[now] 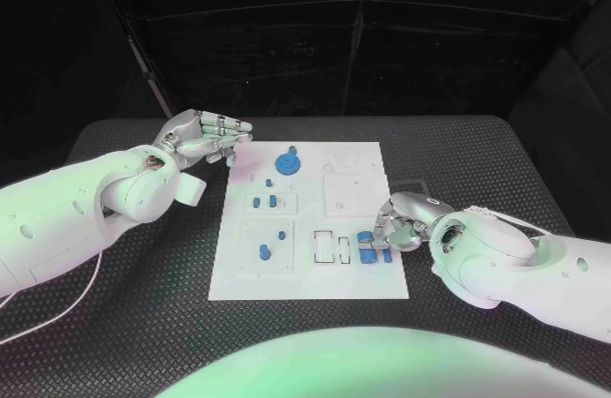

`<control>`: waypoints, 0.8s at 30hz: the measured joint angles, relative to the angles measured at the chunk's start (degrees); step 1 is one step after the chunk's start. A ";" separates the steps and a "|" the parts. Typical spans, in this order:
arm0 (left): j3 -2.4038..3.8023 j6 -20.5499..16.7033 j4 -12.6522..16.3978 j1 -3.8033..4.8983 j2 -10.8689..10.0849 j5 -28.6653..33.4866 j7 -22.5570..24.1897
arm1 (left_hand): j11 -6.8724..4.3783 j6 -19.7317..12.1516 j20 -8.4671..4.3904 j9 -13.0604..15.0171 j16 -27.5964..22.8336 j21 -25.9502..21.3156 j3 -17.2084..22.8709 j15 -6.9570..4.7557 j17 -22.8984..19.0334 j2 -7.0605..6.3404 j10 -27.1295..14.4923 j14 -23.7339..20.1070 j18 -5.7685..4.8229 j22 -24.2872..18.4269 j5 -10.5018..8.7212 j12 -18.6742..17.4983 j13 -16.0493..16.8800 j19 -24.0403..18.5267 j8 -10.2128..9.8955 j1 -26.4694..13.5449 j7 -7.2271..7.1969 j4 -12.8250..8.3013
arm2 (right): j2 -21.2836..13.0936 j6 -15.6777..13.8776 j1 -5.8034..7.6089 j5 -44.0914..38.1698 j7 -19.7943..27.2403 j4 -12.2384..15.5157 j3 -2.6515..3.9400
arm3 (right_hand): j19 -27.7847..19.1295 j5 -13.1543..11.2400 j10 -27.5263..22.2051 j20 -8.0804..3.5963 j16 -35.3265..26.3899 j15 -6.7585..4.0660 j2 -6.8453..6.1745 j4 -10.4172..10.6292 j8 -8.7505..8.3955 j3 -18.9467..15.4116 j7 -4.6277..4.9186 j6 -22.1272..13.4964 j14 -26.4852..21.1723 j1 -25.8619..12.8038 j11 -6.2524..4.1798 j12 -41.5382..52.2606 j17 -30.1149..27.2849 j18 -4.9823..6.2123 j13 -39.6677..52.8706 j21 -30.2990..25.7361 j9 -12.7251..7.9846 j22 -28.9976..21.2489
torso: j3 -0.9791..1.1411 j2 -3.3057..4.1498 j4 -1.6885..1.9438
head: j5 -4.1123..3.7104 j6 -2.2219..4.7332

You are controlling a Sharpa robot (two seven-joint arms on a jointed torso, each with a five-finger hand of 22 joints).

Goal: Assemble the parts on the task board

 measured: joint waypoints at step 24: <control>-0.03 0.05 0.03 -0.03 -0.08 0.00 -0.01 | 0.00 0.00 0.00 0.00 0.00 0.00 0.00 0.00 0.01 0.00 0.00 0.00 0.00 0.01 0.00 0.00 0.00 0.00 0.00 0.00 0.00 0.00 | 2.55 0.48 -1.94 -1.76 -0.75 -1.00 0.21 | 0.41 5.02 0.81 -0.42 0.45 -0.53 4.20 -0.14 4.98 2.31 -1.03 -1.01 0.12 2.54 -0.81 0.57 -0.01 -0.92 -0.01 0.50 3.00 0.89 | -0.05 -0.01 0.01 | 0.28 -0.18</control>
